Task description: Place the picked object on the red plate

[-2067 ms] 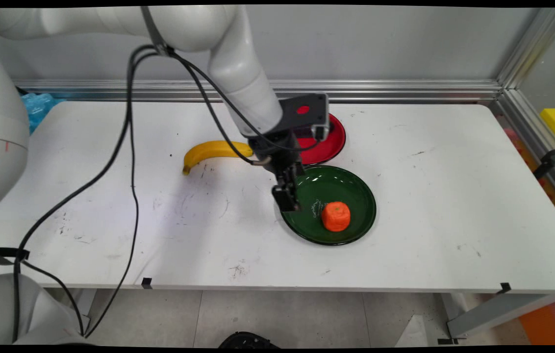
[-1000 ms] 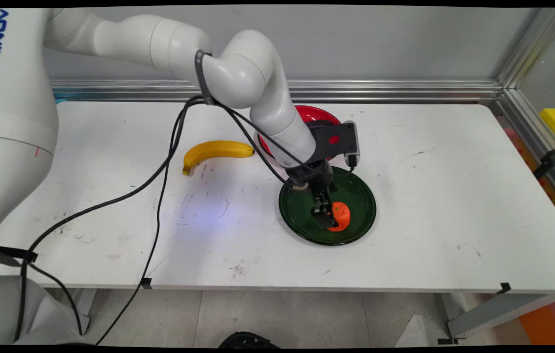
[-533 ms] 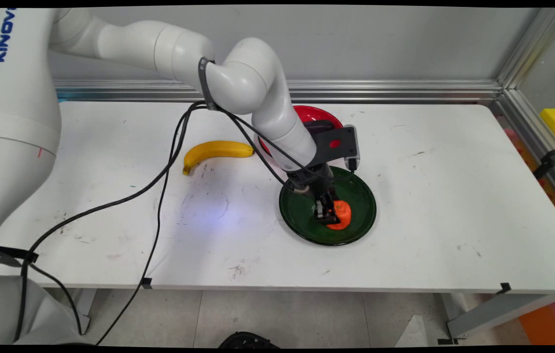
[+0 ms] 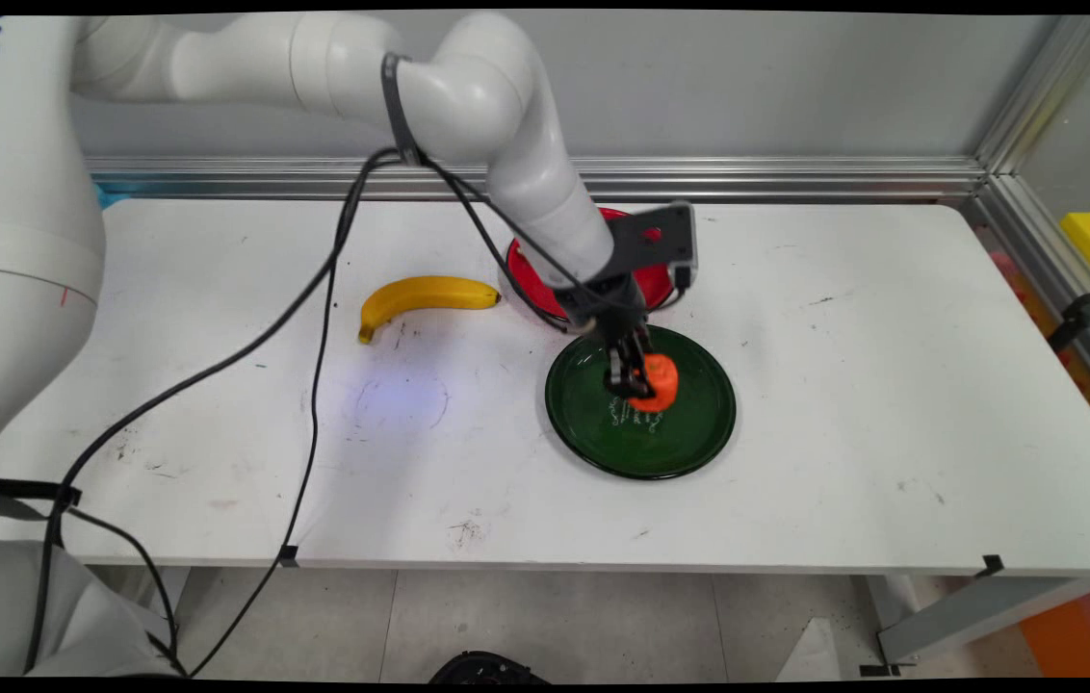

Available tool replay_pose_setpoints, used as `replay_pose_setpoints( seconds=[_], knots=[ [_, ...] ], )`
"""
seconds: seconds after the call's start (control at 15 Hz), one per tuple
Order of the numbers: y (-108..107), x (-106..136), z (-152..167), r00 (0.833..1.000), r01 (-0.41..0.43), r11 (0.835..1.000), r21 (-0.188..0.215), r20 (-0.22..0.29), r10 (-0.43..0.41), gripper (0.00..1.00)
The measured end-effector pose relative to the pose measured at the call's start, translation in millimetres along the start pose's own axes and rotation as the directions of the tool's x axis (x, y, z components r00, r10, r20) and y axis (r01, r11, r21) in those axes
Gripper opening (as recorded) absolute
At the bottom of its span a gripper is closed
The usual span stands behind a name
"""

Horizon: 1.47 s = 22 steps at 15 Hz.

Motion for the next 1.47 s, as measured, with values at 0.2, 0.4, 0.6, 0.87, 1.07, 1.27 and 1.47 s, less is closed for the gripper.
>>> replay_pose_setpoints(
  seconds=[0.2, 0.4, 0.6, 0.87, 1.07, 1.27, 1.47],
  knots=[
    [-26, -4, -19, 1.0, -0.015, 0.999, 0.032, 0.013, 0.015, 0.0],
    [-51, -12, -32, 0.999, -0.022, 0.997, 0.069, 0.028, 0.02, 0.0],
    [-74, -23, -38, 0.999, -0.016, 0.994, 0.104, 0.033, 0.013, 0.0],
    [-97, -37, -34, 1.0, -0.003, 0.991, 0.133, 0.026, 0.0, 0.0],
    [-111, -48, -26, 1.0, 0.007, 0.989, 0.145, 0.018, -0.01, 0.0],
    [-118, -55, -18, 1.0, 0.017, 0.989, 0.145, 0.011, -0.019, 0.0],
    [-122, -60, -12, 1.0, 0.026, 0.99, 0.14, 0.006, -0.027, 0.0]
  ],
)
